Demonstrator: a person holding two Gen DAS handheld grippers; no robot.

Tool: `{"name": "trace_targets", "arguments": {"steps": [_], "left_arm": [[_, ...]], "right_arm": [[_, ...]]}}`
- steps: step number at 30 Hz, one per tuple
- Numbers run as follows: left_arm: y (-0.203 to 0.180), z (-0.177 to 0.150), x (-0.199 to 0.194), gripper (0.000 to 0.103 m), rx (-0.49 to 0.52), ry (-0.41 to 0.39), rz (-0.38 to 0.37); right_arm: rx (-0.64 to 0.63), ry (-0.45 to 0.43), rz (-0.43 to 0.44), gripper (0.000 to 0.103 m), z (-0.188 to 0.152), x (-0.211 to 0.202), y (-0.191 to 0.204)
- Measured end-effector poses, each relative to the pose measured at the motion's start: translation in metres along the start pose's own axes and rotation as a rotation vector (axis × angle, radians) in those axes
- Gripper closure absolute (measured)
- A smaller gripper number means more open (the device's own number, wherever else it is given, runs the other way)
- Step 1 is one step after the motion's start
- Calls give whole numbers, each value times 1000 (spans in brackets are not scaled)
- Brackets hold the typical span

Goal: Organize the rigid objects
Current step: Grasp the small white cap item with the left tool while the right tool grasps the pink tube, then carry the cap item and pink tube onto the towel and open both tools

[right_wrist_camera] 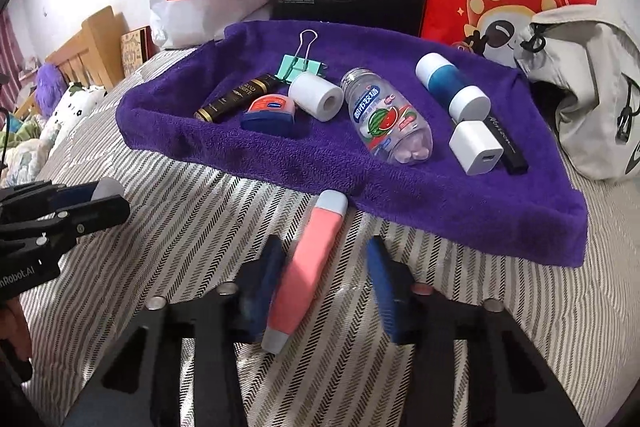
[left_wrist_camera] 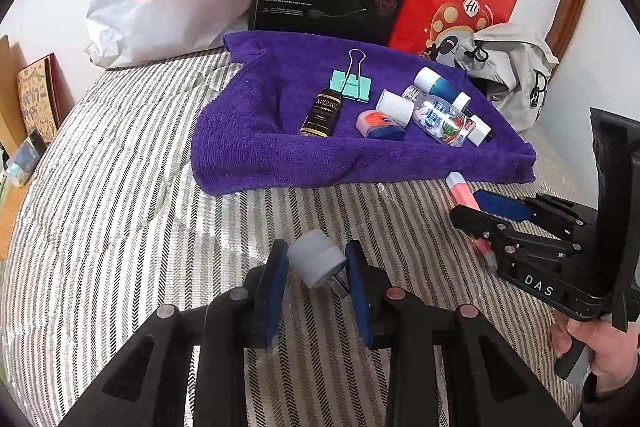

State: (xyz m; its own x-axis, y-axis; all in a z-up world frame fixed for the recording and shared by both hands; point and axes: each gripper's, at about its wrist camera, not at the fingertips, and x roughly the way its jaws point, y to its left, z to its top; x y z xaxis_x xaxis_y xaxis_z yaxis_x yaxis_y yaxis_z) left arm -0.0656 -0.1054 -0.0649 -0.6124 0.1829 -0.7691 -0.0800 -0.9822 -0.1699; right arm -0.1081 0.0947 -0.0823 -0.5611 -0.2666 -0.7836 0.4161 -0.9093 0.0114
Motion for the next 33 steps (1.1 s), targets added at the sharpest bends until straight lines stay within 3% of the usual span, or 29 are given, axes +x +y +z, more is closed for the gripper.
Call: {"name": "trace_targets", "arguments": {"steps": [1,2,5,9,23,33], "left_arm": [[0,0,0,75,2,0,-1],[-1,0,0,75,4,-1,-3],[-3,1,-4,75,15,-6,-13],[-6,5,-7,75,20,-6,-18],[-16,40,-11,75,43,-19,-22],[-13,73,7,75,47,-9,-18]], "right_arm": [[-4,0,9,82,0,-1,0],[-15,0,17,86,-1,-1,2],[-91,-2,25,87,-4,-4,12],[-51,11,90,87,-5,-7,-1],[-15,17,141,87,-7,-33,-44],[-5,-28,174,86,28,-44,-69]]}}
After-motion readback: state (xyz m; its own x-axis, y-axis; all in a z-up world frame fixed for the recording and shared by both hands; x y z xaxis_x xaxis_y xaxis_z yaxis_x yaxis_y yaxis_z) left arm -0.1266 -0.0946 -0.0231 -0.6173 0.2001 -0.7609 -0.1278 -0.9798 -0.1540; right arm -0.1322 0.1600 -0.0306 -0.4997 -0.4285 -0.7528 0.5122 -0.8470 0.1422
